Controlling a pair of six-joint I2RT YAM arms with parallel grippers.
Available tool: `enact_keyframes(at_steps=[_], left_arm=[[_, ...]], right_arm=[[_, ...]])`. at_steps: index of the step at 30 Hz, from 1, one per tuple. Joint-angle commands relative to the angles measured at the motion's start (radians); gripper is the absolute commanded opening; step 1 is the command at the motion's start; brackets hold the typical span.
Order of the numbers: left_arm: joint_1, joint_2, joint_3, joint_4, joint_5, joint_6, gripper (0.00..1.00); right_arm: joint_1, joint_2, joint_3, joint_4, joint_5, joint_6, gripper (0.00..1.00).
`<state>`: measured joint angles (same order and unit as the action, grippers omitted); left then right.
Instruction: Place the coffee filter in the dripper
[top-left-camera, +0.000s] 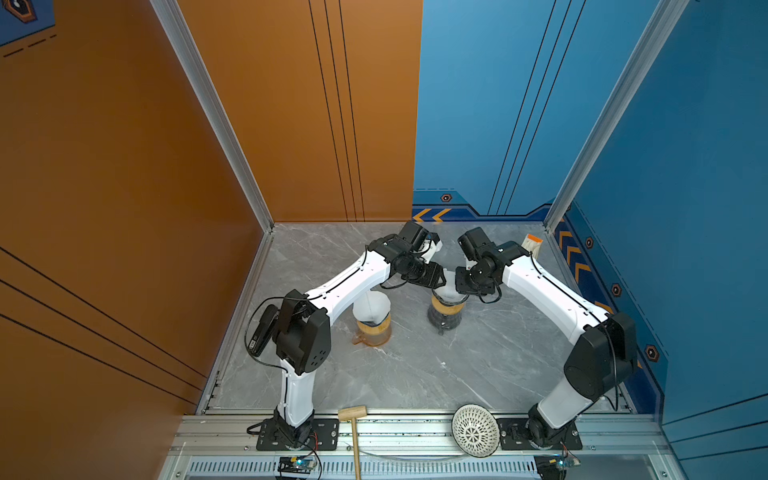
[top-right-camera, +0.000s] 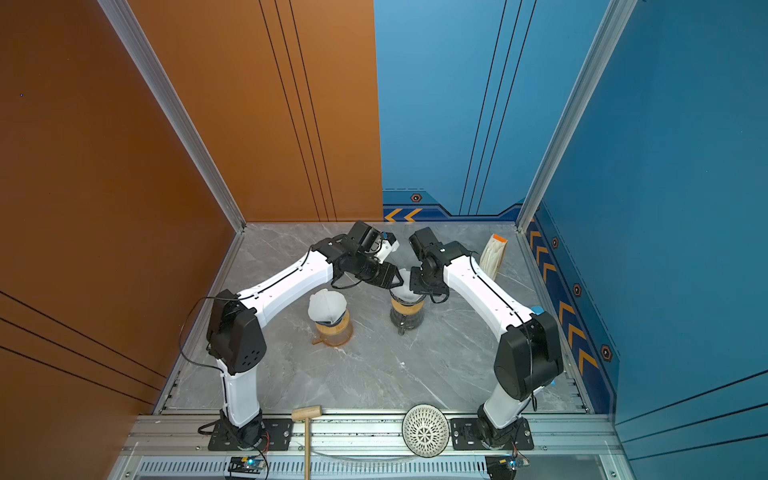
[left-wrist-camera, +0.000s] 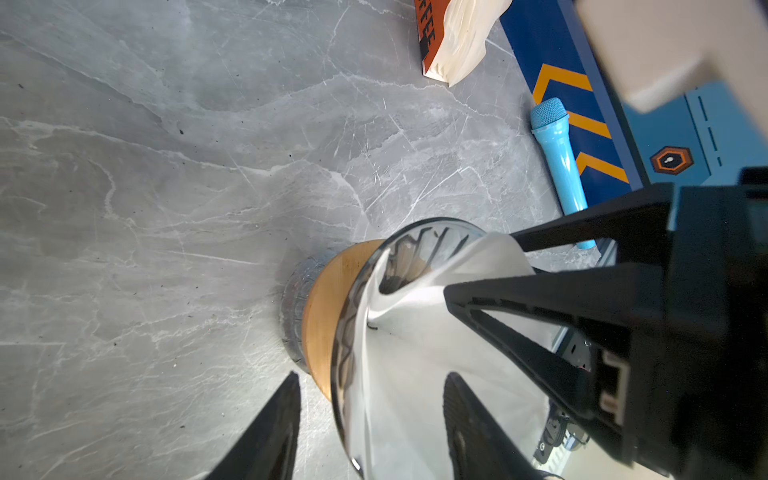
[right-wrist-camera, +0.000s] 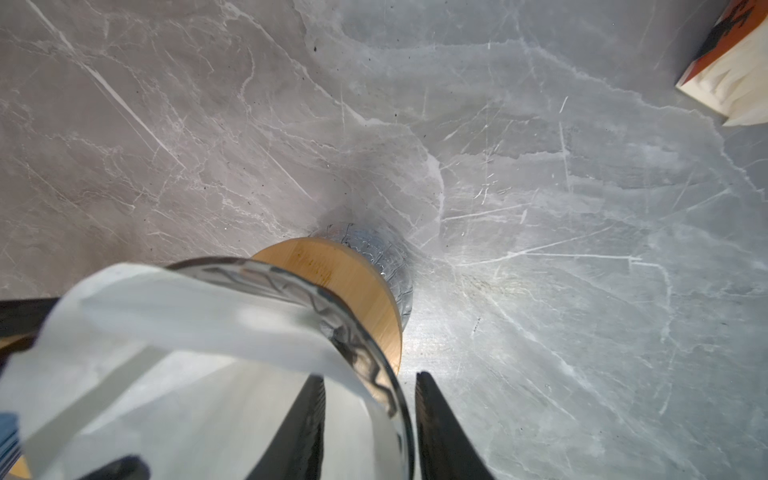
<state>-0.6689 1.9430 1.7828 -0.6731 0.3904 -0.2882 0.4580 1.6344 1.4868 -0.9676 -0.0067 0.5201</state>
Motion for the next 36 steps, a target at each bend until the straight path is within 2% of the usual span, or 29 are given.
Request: enact_keyframes(at_steps=[1,5,10,14,16,17,25,27,29,36], left_arm=[[0.006,-0.052,0.026,-0.017,-0.009,-0.002,0.60],[0.006,-0.098,0.013,-0.017,-0.052,0.011,0.64],[0.008,-0.168,0.001,-0.015,-0.115,0.044,0.75],[0.010,-0.229,-0.024,-0.016,-0.177,0.061,0.84],[0.013,-0.272,-0.051,-0.002,-0.187,0.058,0.85],[0.013,-0.299,-0.074,0.013,-0.195,0.058,0.90],[0.028,-0.594,-0.377,0.206,-0.356,0.049,1.00],[0.042,-0.676,-0.457,0.237,-0.393,0.052,0.99],[0.059,-0.761,-0.540,0.257,-0.431,0.053,0.99],[0.126,-1.023,-0.802,0.271,-0.558,0.057,0.98]], right_arm=[[-0.007,-0.044,0.032,-0.013,0.013,-0.012,0.39],[-0.007,-0.076,0.032,-0.011,0.046,-0.009,0.42],[-0.005,-0.147,0.008,0.029,0.102,-0.034,0.47],[-0.008,-0.235,-0.044,0.090,0.178,-0.074,0.57],[-0.016,-0.274,-0.073,0.119,0.204,-0.081,0.61],[-0.022,-0.290,-0.084,0.130,0.206,-0.083,0.63],[-0.077,-0.414,-0.173,0.191,0.238,-0.097,0.77],[-0.096,-0.446,-0.191,0.195,0.244,-0.102,0.85],[-0.122,-0.475,-0.211,0.199,0.241,-0.105,0.98],[-0.222,-0.575,-0.311,0.257,0.229,-0.125,1.00]])
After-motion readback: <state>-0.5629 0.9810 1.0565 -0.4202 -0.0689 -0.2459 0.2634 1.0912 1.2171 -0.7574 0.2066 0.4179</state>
